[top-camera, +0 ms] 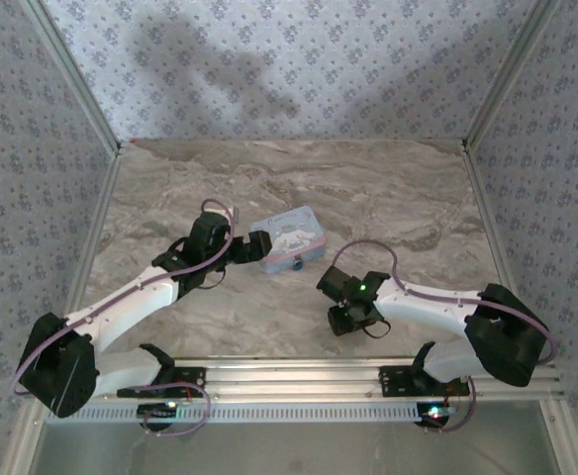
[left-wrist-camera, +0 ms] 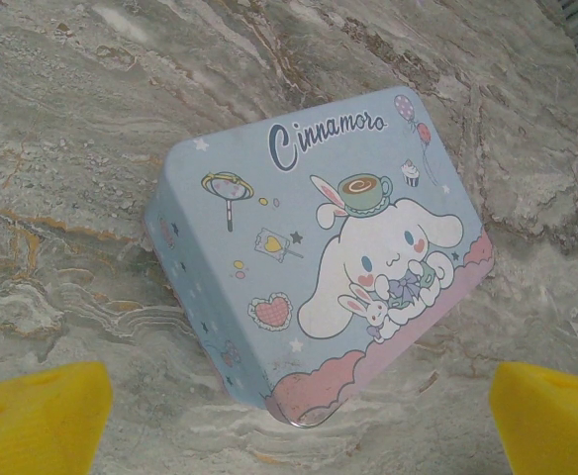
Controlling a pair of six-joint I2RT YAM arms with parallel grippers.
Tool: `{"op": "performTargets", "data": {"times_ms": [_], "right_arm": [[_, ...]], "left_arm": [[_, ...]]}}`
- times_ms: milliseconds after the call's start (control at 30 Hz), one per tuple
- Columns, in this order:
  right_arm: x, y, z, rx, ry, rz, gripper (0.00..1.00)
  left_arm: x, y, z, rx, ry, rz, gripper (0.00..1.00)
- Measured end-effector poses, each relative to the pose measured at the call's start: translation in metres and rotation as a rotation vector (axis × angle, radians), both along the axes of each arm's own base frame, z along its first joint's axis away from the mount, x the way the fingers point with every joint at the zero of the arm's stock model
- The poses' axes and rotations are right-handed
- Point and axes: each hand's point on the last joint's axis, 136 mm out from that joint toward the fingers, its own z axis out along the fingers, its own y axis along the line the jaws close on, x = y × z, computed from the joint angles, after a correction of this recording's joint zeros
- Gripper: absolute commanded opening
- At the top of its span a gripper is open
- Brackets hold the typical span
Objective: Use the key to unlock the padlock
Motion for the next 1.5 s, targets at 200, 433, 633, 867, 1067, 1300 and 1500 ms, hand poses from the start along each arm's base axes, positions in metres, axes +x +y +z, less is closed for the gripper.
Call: {"op": "performTargets", "data": {"times_ms": [200,433,633,867,1067,1300,1500], "right_arm": [[0.000,-0.001,-0.002,-0.010,0.004,0.003,0.41],[0.000,-0.002,-0.004,-0.016,0.007,0.003,0.33],[0.000,-0.002,-0.004,-0.019,0.004,0.002,0.26],[0.001,0.000,-0.004,-0.011,-0.001,0.002,0.18],[0.004,0.001,0.003,0.022,-0.025,-0.003,0.10],[0.005,-0.007,0.005,0.067,-0.033,-0.028,0.02],[0.018,-0.003,0.019,0.209,-0.078,-0.038,0.01]], "left_arm": [[0.000,0.000,0.000,0.000,0.000,0.000,0.98],[0.000,0.000,0.000,0.000,0.000,0.000,0.98],[0.000,0.000,0.000,0.000,0.000,0.000,0.98],[0.000,0.000,0.000,0.001,0.000,0.000,0.98],[0.000,0.000,0.000,0.001,0.000,0.000,0.98],[0.000,0.000,0.000,0.000,0.000,0.000,0.98],[-0.004,-0.005,0.001,-0.019,0.012,-0.027,0.97]]}}
